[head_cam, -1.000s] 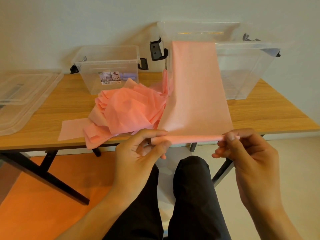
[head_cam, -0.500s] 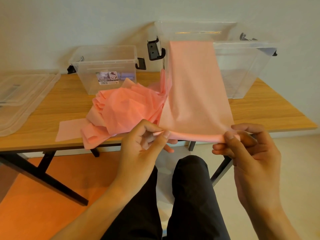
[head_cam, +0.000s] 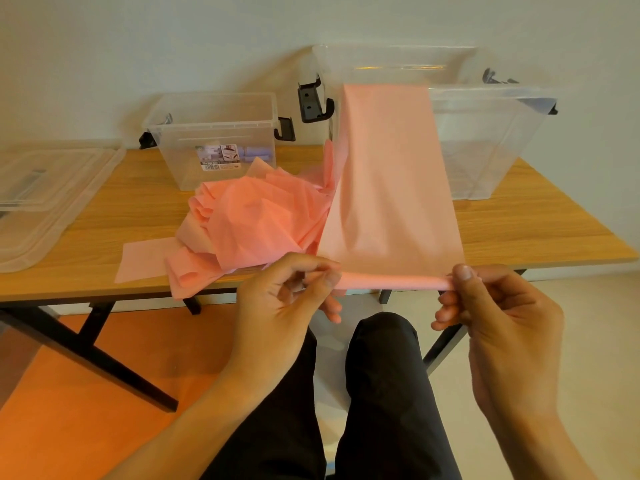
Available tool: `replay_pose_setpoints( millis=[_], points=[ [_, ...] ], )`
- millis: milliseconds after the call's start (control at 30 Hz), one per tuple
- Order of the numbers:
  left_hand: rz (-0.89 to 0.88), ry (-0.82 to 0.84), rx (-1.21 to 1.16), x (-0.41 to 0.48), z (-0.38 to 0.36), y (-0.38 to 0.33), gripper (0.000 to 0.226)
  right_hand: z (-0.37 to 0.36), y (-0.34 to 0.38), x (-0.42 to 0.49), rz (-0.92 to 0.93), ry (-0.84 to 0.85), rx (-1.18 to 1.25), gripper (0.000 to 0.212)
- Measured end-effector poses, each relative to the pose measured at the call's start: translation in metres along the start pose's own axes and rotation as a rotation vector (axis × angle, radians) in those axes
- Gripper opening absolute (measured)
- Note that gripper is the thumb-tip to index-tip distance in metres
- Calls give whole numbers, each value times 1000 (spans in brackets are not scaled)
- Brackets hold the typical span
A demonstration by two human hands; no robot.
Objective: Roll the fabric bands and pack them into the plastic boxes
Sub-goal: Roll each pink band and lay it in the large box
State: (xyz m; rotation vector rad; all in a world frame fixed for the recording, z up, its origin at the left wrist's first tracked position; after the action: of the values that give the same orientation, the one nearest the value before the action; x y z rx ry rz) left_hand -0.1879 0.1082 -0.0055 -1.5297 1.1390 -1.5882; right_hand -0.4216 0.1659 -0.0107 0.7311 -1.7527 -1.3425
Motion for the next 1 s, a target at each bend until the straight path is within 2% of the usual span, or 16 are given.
replay_pose_setpoints(
  millis=[133, 333, 433, 600, 733, 1000],
  points=[
    [27, -29, -31, 3, 0, 0, 11, -7, 5, 3, 39, 42, -58, 34],
    [68, -60, -57, 8, 2, 3, 18, -13, 12, 7, 41, 121, -16, 23],
    [76, -49, -64, 10, 3, 3, 11, -12, 16, 5, 64, 148, -21, 21],
    [56, -33, -84, 10, 3, 2, 9, -6, 12, 5, 47, 116, -49, 19],
    [21, 43, -102, 11, -2, -3, 14, -4, 8, 5, 30, 101, -9, 19],
    [-4, 63, -8, 10, -6, -5, 8, 1, 6, 3, 39, 58, 20, 21]
  ],
)
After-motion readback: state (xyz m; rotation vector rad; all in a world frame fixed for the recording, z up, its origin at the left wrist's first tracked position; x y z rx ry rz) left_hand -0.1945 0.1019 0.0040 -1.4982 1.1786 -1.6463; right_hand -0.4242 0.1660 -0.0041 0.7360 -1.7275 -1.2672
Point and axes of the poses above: each hand's wrist, its own x-axis towards the middle knuckle, its own z-axis out of the back of the hand, y = z × x, the point moved 9 cm from there along x, towards the middle knuckle, and after that the axes turned 4 degrees about -x, right-handed, at the moved point
